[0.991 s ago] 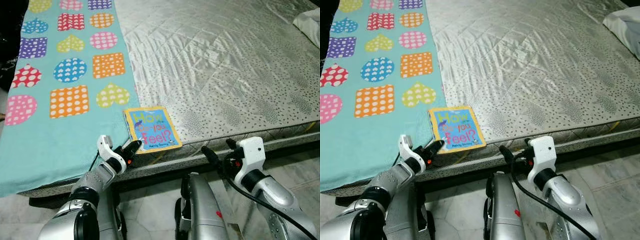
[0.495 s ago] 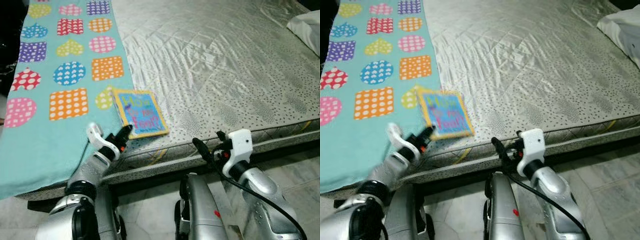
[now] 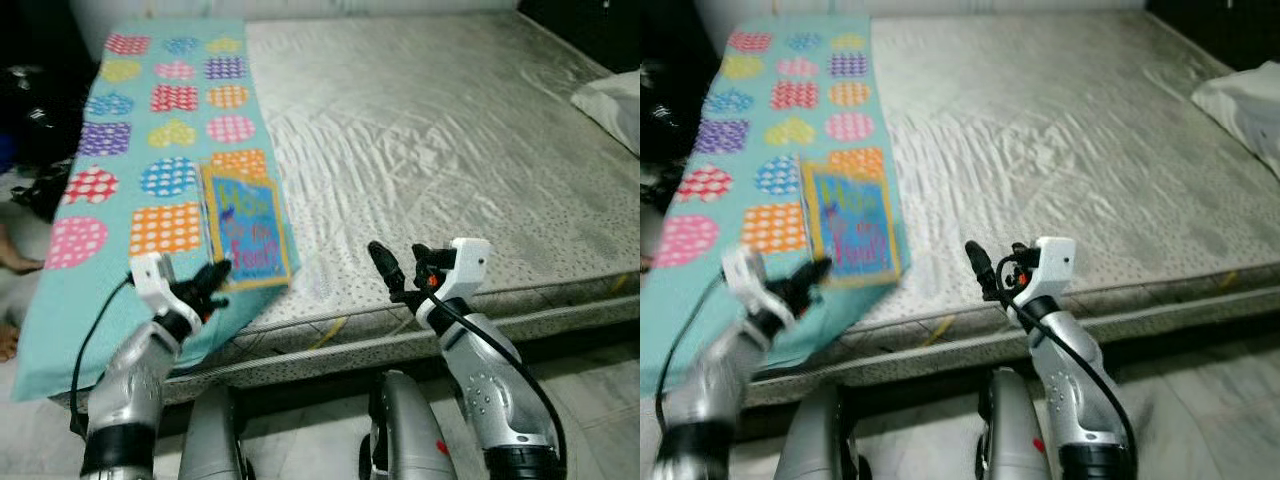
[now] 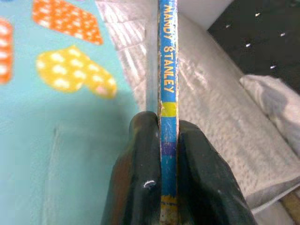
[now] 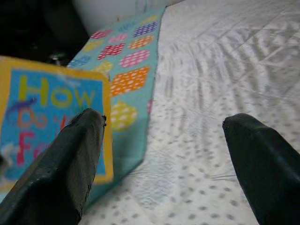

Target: Clean up the room

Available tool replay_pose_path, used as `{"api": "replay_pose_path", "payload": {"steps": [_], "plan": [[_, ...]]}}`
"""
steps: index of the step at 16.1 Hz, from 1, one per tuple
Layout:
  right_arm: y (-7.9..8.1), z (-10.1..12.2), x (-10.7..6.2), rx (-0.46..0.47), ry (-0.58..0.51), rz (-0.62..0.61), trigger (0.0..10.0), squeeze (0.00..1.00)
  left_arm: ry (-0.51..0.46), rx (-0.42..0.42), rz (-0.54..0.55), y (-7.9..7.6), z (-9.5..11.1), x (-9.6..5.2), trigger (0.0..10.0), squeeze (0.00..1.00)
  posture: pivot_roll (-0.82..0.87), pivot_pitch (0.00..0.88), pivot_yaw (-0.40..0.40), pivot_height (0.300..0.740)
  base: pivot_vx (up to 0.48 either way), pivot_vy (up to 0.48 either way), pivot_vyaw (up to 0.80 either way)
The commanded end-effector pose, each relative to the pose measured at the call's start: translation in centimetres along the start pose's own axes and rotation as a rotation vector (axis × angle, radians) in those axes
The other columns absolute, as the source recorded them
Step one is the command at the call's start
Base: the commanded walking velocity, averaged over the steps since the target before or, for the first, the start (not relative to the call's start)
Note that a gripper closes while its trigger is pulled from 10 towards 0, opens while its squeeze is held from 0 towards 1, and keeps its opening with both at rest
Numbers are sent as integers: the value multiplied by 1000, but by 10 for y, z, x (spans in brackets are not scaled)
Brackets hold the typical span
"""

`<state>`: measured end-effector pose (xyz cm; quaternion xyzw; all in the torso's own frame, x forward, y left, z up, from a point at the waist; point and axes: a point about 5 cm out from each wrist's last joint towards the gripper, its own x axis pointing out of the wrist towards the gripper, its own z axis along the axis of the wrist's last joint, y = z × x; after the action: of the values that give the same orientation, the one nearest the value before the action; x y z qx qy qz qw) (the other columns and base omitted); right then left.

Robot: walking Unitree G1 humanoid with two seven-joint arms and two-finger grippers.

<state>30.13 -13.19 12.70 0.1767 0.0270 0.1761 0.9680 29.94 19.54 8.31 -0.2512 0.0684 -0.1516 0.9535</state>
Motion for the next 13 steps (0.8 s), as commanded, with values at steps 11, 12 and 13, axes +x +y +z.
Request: {"api": "replay_pose_path", "payload": {"steps": [11,12,13], "plan": [[5,15,19,86,-102,-7,10000,0,-74,135,83,-35,10,-39,0,0,34,60,3,609,0,0,-39],[5,15,18,88,-100,-10,10000,0,-71,135,82,-35,9,-39,0,0,31,60,2,618,0,0,0],[5,14,17,88,-99,-10,10000,0,-66,135,83,-36,8,-39,0,0,30,60,2,632,0,0,0]]}}
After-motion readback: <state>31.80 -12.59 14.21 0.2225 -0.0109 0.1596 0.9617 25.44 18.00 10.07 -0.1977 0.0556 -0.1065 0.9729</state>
